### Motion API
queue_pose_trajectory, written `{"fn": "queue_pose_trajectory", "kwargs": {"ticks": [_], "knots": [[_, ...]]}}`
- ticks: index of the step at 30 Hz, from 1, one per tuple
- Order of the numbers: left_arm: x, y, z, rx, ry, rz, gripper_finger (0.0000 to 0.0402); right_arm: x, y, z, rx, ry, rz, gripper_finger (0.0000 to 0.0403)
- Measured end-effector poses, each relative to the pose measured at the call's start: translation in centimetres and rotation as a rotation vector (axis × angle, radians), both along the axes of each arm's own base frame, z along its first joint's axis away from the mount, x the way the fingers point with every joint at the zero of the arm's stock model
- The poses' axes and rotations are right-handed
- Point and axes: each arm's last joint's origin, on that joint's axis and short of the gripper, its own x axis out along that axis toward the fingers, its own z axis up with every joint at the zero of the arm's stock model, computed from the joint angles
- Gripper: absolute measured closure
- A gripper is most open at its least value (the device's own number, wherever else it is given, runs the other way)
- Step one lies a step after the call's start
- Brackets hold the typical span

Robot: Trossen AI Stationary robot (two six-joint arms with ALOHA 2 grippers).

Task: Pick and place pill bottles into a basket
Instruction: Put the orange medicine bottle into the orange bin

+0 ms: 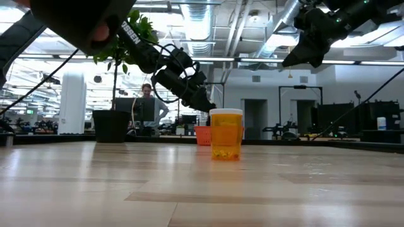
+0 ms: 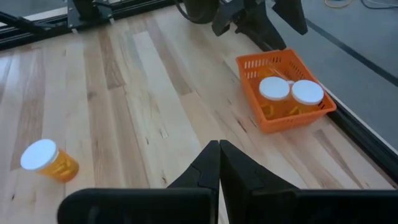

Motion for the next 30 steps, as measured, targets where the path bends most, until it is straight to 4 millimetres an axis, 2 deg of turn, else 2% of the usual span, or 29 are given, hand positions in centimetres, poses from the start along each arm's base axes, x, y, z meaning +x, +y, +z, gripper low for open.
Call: {"fn": "queue_pose_trajectory", "kwargs": {"ticks": [14,18,23,27,30], "knots": [[0.1,-0.4,-0.3,-0.02,0.025,-0.005,0.0168,-0.1,0.0,-0.2,0.007,0.018,0.0,0.0402],[0.3,-1.4,0.6,-0.018,0.035,-0.031,0.0168,-0.1,0.0,-0.2,0.007,0.018,0.0,0.0402],[0.7,-4.3,3.5,-0.004,0.042,-0.112,0.0168,-0.1,0.0,-0.2,0.008,0.018,0.001,0.0402],[1.2,-8.0,5.4,-0.019,0.077,-0.217,0.0168,-0.1,0.1,-0.2,0.008,0.018,0.001,0.0402],[1.7,-11.0,5.7,-0.055,0.136,-0.291,0.0168,-0.1,0.1,-0.2,0.011,0.026,0.001,0.0402]]}}
